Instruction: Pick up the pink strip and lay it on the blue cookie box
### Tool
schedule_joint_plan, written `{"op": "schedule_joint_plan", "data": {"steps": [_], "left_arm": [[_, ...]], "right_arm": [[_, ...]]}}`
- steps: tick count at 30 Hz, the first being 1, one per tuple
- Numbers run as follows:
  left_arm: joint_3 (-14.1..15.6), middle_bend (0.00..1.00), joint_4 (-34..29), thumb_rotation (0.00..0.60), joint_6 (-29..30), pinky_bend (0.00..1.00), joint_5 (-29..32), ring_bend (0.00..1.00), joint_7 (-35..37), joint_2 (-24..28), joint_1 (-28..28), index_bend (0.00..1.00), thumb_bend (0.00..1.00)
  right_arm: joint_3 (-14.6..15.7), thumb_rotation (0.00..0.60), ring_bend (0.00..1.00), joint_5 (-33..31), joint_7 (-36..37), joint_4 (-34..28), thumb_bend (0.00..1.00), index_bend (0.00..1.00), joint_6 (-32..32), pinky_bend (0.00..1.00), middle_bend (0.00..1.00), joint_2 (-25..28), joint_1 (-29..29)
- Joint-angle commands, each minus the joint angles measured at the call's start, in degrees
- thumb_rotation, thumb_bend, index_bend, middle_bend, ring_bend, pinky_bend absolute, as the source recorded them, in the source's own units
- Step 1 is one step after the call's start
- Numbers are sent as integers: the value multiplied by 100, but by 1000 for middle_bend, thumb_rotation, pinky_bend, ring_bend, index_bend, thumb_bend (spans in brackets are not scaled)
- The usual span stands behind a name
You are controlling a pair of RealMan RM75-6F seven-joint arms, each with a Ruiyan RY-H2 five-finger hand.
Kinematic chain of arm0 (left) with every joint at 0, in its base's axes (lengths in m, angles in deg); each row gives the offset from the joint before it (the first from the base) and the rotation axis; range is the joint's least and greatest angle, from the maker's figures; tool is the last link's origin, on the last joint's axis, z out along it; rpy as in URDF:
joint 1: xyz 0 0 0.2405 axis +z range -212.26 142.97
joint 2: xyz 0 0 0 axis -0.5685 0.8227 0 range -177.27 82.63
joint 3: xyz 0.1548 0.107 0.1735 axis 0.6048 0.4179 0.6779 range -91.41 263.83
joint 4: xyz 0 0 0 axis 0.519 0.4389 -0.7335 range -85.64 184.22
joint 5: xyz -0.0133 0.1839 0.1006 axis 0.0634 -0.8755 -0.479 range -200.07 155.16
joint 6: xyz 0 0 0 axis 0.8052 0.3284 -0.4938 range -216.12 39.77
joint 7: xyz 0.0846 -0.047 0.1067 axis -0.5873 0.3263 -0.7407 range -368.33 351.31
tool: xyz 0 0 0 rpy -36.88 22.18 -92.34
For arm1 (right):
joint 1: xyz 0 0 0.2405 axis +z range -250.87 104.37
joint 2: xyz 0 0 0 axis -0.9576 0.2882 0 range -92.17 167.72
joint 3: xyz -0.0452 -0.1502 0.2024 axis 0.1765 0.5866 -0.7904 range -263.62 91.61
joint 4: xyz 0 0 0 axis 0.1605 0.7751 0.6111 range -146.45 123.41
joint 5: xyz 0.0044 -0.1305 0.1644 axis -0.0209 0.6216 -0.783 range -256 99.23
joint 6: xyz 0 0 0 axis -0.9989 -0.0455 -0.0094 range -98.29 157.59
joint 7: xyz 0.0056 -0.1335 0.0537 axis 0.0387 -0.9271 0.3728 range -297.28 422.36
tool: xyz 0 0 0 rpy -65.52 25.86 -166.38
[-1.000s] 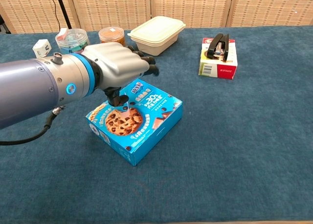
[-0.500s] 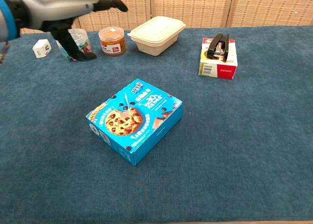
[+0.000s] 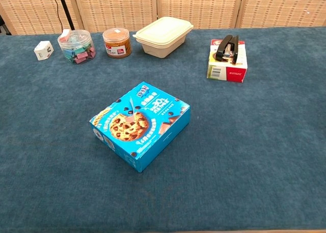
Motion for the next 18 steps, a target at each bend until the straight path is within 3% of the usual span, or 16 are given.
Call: {"op": "schedule_joint_plan", "data": {"steps": [1,7,10,13,18], "left_arm": [[339,0,-110,600,696,0,-127,0,273,290,744,0,273],[531,0,-176,600,1224,0,-598,0,686,458,1337,0,274],[507,0,-134,600,1363,0,-798,0,815,523,1469,0,273],[476,0,-86,600,1295,0,-881,0,1058,592,1516,0,273],[354,0,-11,600,1165,0,-934,0,1510,736,1541,0,274]], "right_arm": [[118,600,0,378,-445,-410,0,20,302,0,0,193,259],[60,600,0,376,-853,-1383,5,20,1179,0,0,409,802],[-125,600,0,118,-1127,-1821,70,20,1745,0,0,375,1175],[-396,600,0,-222,-1635,-2076,216,30,2236,0,0,172,1556],[-797,600,0,-1021,-2645,-2141,662,102,2904,0,0,-467,2167]]}}
